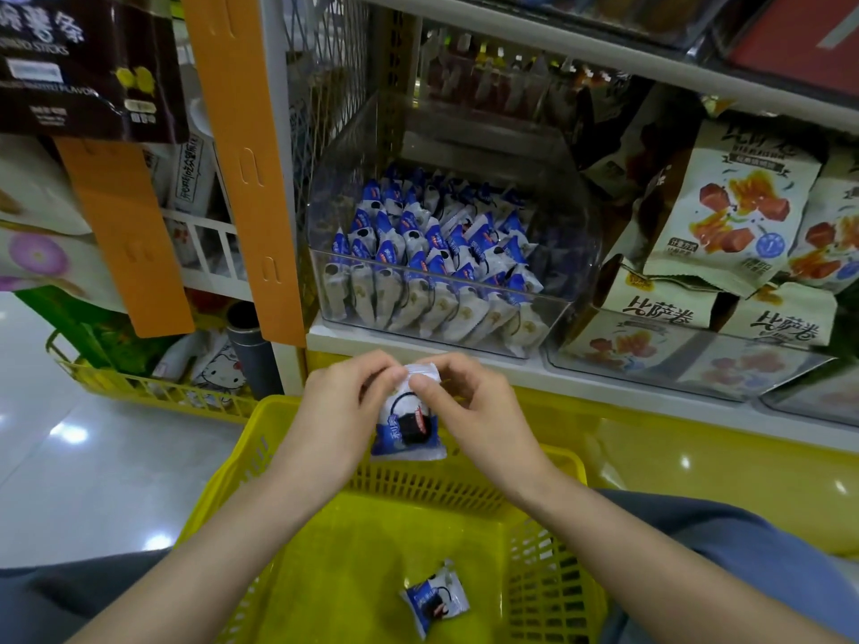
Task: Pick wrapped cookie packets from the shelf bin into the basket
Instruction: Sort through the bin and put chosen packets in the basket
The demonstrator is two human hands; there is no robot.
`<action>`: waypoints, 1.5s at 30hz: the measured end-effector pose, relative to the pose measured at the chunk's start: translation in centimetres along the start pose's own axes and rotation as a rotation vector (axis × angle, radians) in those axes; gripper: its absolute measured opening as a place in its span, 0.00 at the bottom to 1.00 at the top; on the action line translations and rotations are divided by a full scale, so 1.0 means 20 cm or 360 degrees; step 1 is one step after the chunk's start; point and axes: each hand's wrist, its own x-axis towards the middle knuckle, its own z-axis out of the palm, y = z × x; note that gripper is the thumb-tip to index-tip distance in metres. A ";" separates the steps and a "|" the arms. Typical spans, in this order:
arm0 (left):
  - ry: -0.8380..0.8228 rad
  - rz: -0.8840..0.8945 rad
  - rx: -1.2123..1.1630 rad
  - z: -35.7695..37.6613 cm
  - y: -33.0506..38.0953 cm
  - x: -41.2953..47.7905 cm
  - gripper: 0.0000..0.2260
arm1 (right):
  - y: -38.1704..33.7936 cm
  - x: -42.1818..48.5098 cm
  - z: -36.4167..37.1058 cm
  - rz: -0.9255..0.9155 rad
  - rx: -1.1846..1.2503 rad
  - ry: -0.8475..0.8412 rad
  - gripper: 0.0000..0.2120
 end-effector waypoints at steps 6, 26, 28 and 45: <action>-0.0043 -0.0338 -0.0557 0.02 0.01 0.02 0.06 | -0.02 0.01 -0.03 0.0317 0.0553 0.0060 0.06; 0.0086 -0.0356 -0.0246 0.03 0.01 0.00 0.04 | -0.05 0.01 -0.09 -0.0224 -0.0149 0.0499 0.04; 0.0062 -0.0319 -0.0103 0.01 0.00 0.00 0.02 | -0.06 0.00 -0.10 -0.0320 -0.0119 0.0556 0.03; -0.0475 -0.0958 -0.1406 -0.04 0.03 0.03 0.17 | -0.01 -0.04 -0.06 -0.1012 -0.0700 0.0201 0.04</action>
